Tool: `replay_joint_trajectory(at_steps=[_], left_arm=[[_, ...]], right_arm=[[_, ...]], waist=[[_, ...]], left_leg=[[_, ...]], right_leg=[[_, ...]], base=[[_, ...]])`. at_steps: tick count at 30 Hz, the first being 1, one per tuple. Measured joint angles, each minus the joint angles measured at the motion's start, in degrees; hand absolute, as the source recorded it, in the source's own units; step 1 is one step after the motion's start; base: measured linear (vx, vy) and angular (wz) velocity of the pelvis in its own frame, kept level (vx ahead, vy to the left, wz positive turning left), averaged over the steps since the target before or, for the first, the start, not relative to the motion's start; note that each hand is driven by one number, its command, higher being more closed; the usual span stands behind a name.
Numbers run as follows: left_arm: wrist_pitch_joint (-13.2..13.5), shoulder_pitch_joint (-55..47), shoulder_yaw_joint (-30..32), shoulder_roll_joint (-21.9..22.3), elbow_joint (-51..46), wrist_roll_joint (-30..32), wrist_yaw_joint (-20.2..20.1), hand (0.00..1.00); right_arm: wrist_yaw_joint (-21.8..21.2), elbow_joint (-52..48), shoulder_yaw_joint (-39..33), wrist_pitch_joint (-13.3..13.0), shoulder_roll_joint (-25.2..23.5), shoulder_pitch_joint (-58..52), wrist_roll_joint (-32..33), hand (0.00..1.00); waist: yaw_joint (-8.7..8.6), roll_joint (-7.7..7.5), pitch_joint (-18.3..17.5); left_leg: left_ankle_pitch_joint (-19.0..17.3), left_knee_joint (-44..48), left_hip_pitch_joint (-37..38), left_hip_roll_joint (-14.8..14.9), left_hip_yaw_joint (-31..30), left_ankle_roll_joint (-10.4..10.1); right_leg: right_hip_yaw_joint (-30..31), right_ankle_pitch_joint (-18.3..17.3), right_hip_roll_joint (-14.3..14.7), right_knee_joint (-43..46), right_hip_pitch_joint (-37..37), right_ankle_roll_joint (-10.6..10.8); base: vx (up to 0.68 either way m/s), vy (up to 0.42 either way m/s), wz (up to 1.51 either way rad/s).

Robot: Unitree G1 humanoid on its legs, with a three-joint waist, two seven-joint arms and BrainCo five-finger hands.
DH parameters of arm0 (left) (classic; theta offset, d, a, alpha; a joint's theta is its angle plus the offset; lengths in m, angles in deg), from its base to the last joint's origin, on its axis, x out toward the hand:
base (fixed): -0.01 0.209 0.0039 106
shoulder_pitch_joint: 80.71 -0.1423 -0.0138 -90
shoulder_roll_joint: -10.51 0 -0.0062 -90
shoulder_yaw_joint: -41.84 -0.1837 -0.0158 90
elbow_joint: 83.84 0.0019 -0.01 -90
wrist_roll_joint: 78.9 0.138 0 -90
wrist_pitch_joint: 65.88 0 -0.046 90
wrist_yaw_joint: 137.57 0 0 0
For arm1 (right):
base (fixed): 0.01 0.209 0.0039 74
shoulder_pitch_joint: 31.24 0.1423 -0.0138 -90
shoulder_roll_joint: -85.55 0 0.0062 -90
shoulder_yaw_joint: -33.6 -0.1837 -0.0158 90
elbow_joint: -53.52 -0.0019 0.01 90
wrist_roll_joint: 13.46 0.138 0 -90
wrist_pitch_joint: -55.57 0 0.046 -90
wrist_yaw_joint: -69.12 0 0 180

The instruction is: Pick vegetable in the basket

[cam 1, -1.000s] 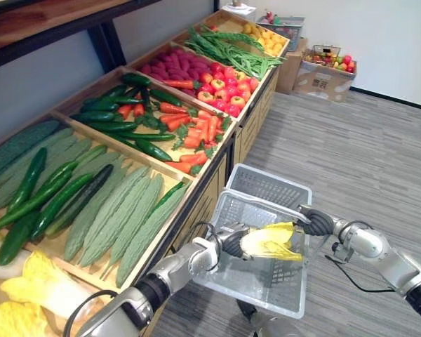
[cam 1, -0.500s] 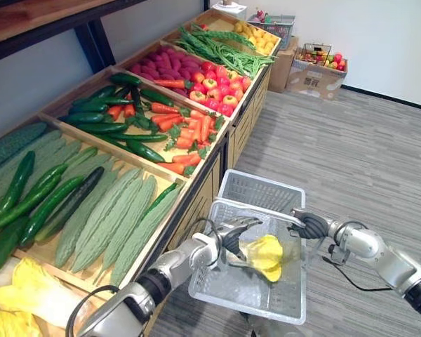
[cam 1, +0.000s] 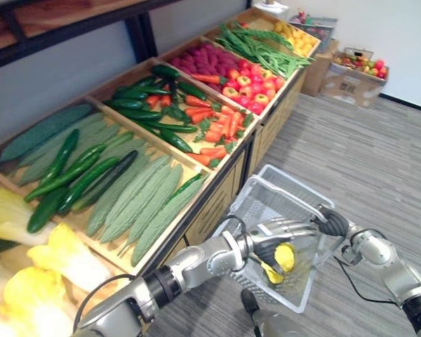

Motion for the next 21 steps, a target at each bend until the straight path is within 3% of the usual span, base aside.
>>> replay_joint_trajectory(at_steps=[8,11,14,19,21], left_arm=[[2.45,-1.40,-3.91,-2.25,-14.27,-8.60,-2.26,0.00],[2.56,-2.26,-3.81,-4.65,-18.31,-10.72,-2.27,0.00],[2.64,-5.60,-1.39,-6.76,-22.83,-11.35,-2.20,0.00],[2.51,-16.87,13.62,-7.28,-29.06,-11.30,1.05,0.00],[1.88,-24.50,24.48,-6.41,-30.62,-11.29,3.75,0.00]], right_arm=[[4.63,6.61,-11.95,3.35,-4.85,-1.30,-4.73,1.00],[5.80,10.33,-16.39,3.49,-5.94,-1.45,-5.34,1.00],[7.97,13.77,-22.38,4.82,-6.80,-3.25,-5.36,1.00],[10.81,19.48,-32.27,5.74,-10.37,-8.14,-5.28,1.00],[12.98,24.63,-35.13,5.66,-13.01,-10.22,-4.50,1.00]], waist=[[1.69,1.34,-0.73],[2.03,1.86,-1.05],[3.49,2.70,-1.59],[5.50,2.90,-2.50],[5.84,2.33,-3.19]], left_leg=[[-0.21,0.62,-3.21,-0.75,-5.88,0.50],[-0.16,0.95,-4.66,-0.76,-8.79,0.69],[0.49,0.79,-6.93,-1.09,-12.57,1.73],[3.21,-2.03,-11.42,-4.00,-21.81,4.29],[5.17,-4.73,-12.42,-6.34,-26.68,5.24]], right_leg=[[-5.04,-0.49,-3.09,0.62,0.31,0.01],[-7.56,-0.57,-4.24,0.62,0.38,-0.09],[-11.02,-0.94,-5.68,0.61,0.74,-0.04],[-19.26,-1.51,-9.61,0.27,1.77,0.22],[-23.70,-1.54,-11.58,-1.56,3.72,0.20]], base=[[-0.09,-0.012,0.39],[-0.06,-0.014,0.45],[-0.04,-0.007,0.64],[-0.04,0.001,0.94],[0.00,0.017,1.05]])
